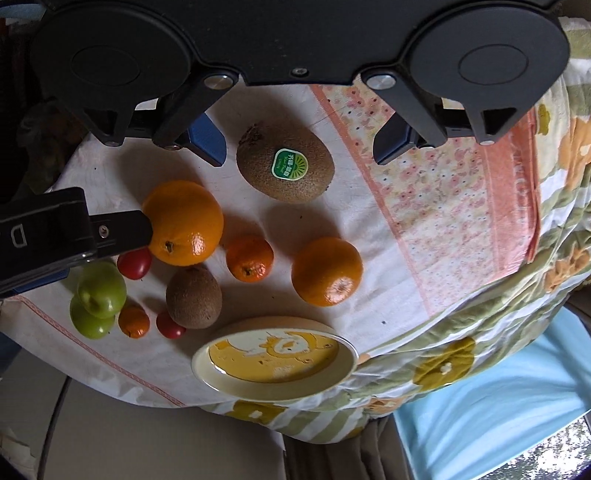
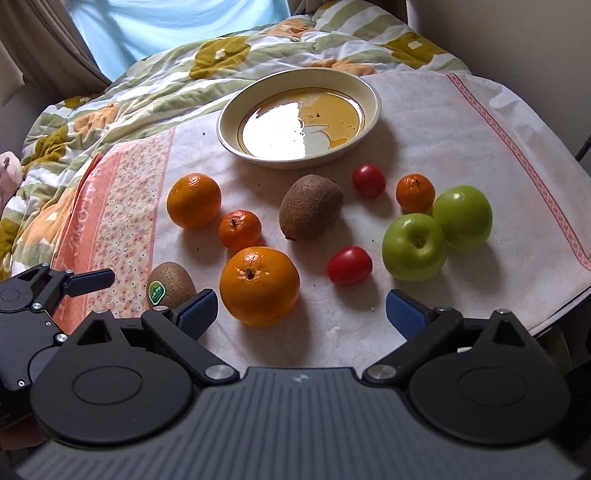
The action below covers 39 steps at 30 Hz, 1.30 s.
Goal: Organize fruits
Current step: 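Move the left tool to the stickered kiwi while the right tool approaches a large orange, then close the left tool on the kiwi while the right tool grasps the large orange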
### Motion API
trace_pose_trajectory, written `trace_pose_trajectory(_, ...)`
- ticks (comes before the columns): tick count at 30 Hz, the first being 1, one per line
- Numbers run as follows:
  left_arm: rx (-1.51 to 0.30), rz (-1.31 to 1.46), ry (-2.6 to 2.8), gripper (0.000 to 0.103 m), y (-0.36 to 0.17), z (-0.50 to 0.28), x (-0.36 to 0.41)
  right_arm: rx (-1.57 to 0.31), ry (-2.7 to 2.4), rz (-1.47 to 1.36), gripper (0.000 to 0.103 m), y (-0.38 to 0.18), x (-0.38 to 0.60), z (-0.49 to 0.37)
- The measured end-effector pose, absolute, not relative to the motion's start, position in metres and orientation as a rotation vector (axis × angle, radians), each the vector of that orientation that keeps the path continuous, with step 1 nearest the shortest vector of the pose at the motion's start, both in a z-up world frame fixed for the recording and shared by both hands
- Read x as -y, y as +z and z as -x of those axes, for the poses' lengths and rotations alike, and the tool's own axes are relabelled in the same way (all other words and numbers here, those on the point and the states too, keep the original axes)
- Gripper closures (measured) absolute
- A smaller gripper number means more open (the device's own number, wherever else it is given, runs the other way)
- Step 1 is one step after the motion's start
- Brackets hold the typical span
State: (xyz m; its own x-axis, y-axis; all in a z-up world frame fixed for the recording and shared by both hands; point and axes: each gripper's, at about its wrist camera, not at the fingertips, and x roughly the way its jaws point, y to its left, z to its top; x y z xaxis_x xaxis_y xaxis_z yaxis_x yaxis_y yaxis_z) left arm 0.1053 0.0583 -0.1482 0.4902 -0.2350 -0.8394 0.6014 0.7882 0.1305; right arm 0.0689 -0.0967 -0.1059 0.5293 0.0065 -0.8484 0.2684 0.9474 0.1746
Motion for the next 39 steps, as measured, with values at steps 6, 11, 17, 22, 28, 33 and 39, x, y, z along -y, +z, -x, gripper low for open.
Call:
trace_pose_trajectory(6,-0.946,-0.467,-0.597,0.024,-0.167,-0.114,-0.054,-1.028,-0.184,-0.325,0.0,-0.121,0.087,-0.081)
trace_pose_trajectory(11,-0.931,-0.448,-0.624,0.035,-0.168,-0.116,-0.055,-1.031,-0.188,-0.339,0.0,-0.128,0.081,-0.088)
trace_pose_trajectory(17,-0.925,-0.442,-0.639,0.038,-0.166,-0.114,-0.058,-1.038,-0.175,-0.343,0.008,-0.131,0.075,-0.094)
trace_pose_trajectory(22,-0.935,-0.434,-0.641,0.038,-0.165,-0.113,-0.063,-1.036,-0.175,-0.333,0.009,-0.132,0.071,-0.098)
trace_pose_trajectory(28,-0.917,-0.423,-0.613,0.038,-0.159,-0.11,-0.072,-1.039,-0.175,-0.319,0.016,-0.136,0.068,-0.104)
trace_pose_trajectory(33,-0.909,-0.404,-0.59,0.038,-0.154,-0.112,-0.079,-1.049,-0.178,-0.282,0.017,-0.14,0.062,-0.111)
trace_pose_trajectory(39,-0.904,-0.387,-0.573,0.038,-0.149,-0.112,-0.088,-1.055,-0.174,-0.24,0.025,-0.141,0.057,-0.112)
